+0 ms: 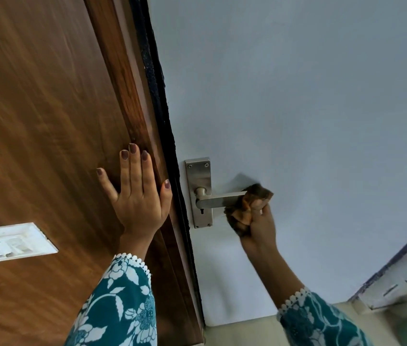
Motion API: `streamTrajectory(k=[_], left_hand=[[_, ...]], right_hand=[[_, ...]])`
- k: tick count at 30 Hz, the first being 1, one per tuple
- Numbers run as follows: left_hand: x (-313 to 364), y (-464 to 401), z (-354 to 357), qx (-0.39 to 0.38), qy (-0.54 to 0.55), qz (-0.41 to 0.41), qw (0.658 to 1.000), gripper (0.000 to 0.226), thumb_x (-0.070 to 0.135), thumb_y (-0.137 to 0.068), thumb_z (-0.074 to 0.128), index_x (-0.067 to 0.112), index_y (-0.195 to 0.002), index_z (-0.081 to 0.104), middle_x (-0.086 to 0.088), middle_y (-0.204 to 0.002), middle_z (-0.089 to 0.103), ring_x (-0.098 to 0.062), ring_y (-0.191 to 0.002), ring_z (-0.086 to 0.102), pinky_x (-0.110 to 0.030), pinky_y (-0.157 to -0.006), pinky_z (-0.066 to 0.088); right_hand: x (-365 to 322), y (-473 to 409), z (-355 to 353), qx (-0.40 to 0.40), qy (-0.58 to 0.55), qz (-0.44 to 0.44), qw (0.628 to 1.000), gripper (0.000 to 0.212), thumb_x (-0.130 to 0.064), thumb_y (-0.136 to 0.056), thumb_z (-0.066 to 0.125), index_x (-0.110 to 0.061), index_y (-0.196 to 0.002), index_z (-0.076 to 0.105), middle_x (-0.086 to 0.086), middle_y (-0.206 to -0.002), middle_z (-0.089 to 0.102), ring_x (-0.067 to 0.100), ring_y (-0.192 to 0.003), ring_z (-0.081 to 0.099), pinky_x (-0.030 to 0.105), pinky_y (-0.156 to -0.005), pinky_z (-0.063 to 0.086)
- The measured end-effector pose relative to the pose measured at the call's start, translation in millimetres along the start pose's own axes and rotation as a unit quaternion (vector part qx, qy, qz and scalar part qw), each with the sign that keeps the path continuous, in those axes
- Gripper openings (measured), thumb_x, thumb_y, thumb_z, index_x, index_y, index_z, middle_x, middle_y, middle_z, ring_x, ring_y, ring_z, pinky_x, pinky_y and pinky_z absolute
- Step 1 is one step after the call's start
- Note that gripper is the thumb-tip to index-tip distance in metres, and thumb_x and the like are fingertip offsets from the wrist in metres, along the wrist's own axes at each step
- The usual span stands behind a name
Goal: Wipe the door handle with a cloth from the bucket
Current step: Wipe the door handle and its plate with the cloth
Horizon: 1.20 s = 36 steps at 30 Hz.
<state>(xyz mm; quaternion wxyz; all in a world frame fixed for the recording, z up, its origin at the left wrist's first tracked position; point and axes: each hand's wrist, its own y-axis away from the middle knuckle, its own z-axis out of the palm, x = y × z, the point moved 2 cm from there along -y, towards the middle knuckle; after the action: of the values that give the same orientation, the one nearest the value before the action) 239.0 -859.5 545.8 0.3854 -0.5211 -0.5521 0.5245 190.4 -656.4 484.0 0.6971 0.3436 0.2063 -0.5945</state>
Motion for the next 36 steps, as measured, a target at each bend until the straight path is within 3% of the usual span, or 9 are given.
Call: streamTrajectory(k=[3, 7, 10, 14, 19, 23, 27, 30, 36], left_hand=[[-1, 1, 0, 0.002, -0.001, 0.003, 1.0, 0.063, 0.037, -0.099, 0.033, 0.014, -0.152, 0.009, 0.003, -0.162, -0.002, -0.018, -0.148, 0.008, -0.052, -0.116, 0.001], [-1, -1, -1, -0.005, 0.0, 0.004, 1.0, 0.064, 0.038, -0.098, 0.032, 0.014, -0.152, 0.007, 0.004, -0.162, -0.003, -0.016, -0.148, 0.007, -0.051, -0.116, 0.001], [-3, 0, -2, -0.01, 0.003, 0.003, 1.0, 0.064, 0.039, -0.099, 0.032, 0.015, -0.152, 0.007, 0.005, -0.161, -0.004, -0.015, -0.148, 0.006, -0.05, -0.116, 0.0], [-3, 1, -2, -0.013, 0.0, -0.003, 1.0, 0.063, 0.041, -0.099, 0.031, 0.016, -0.152, 0.008, 0.006, -0.161, -0.004, -0.015, -0.148, 0.006, -0.049, -0.117, -0.001], [-3, 1, -2, -0.019, 0.0, -0.003, 1.0, 0.063, 0.041, -0.099, 0.03, 0.015, -0.152, 0.008, 0.005, -0.161, -0.004, -0.015, -0.148, 0.006, -0.05, -0.117, -0.001], [-2, 0, -2, -0.024, 0.003, -0.004, 1.0, 0.063, 0.04, -0.099, 0.031, 0.015, -0.152, 0.008, 0.005, -0.161, -0.004, -0.015, -0.148, 0.006, -0.05, -0.117, -0.001], [-3, 0, -3, -0.029, 0.002, -0.002, 1.0, 0.063, 0.039, -0.099, 0.031, 0.015, -0.152, 0.008, 0.005, -0.161, -0.005, -0.015, -0.148, 0.006, -0.05, -0.117, -0.001], [-2, -1, -3, -0.029, 0.003, -0.004, 1.0, 0.064, 0.039, -0.099, 0.033, 0.015, -0.152, 0.008, 0.005, -0.161, -0.004, -0.015, -0.148, 0.006, -0.051, -0.116, 0.0], [-1, 0, -4, -0.03, 0.009, -0.012, 0.999, 0.065, 0.037, -0.098, 0.035, 0.017, -0.153, 0.007, 0.006, -0.161, -0.005, -0.015, -0.148, 0.006, -0.052, -0.116, 0.0]], right_hand=[[27, 15, 24, -0.028, -0.053, 0.055, 0.997, 0.018, -0.025, -0.1, 0.037, -0.018, -0.112, 0.047, 0.007, -0.072, 0.055, 0.016, -0.051, 0.05, 0.026, -0.046, 0.039], [48, 27, 40, -0.056, -0.05, 0.103, 0.992, 0.025, -0.028, -0.099, 0.037, -0.023, -0.12, 0.05, 0.016, -0.103, 0.064, 0.028, -0.081, 0.062, 0.038, -0.064, 0.046], [37, 23, 33, -0.047, -0.034, 0.091, 0.994, 0.022, -0.024, -0.1, 0.038, -0.024, -0.114, 0.054, 0.01, -0.095, 0.066, 0.026, -0.077, 0.06, 0.037, -0.064, 0.042], [12, 12, 15, -0.02, -0.046, 0.088, 0.995, 0.03, -0.018, -0.1, 0.039, -0.015, -0.128, 0.048, 0.016, -0.117, 0.059, 0.032, -0.091, 0.06, 0.036, -0.055, 0.055], [-38, 4, -8, -0.014, 0.169, -0.087, 0.982, 0.015, -0.017, -0.096, 0.048, -0.019, -0.111, 0.051, 0.015, -0.081, 0.061, 0.02, -0.051, 0.057, 0.024, -0.041, 0.043], [-67, 8, -9, -0.039, 0.421, -0.292, 0.858, 0.04, -0.025, -0.083, 0.062, -0.036, -0.12, 0.055, 0.008, -0.095, 0.069, 0.022, -0.072, 0.062, 0.032, -0.061, 0.05], [-49, 22, 30, -0.112, 0.617, -0.496, 0.601, 0.053, -0.026, -0.071, 0.072, -0.026, -0.122, 0.06, -0.003, -0.116, 0.065, 0.014, -0.1, 0.06, 0.035, -0.091, 0.041], [-7, 24, 48, -0.126, 0.688, -0.544, 0.463, 0.045, -0.029, -0.078, 0.067, -0.022, -0.121, 0.06, 0.001, -0.124, 0.063, 0.022, -0.113, 0.057, 0.041, -0.1, 0.033], [9, 18, 52, -0.111, 0.705, -0.568, 0.41, 0.039, -0.027, -0.086, 0.057, -0.015, -0.123, 0.058, 0.009, -0.126, 0.061, 0.028, -0.115, 0.055, 0.042, -0.101, 0.037]])
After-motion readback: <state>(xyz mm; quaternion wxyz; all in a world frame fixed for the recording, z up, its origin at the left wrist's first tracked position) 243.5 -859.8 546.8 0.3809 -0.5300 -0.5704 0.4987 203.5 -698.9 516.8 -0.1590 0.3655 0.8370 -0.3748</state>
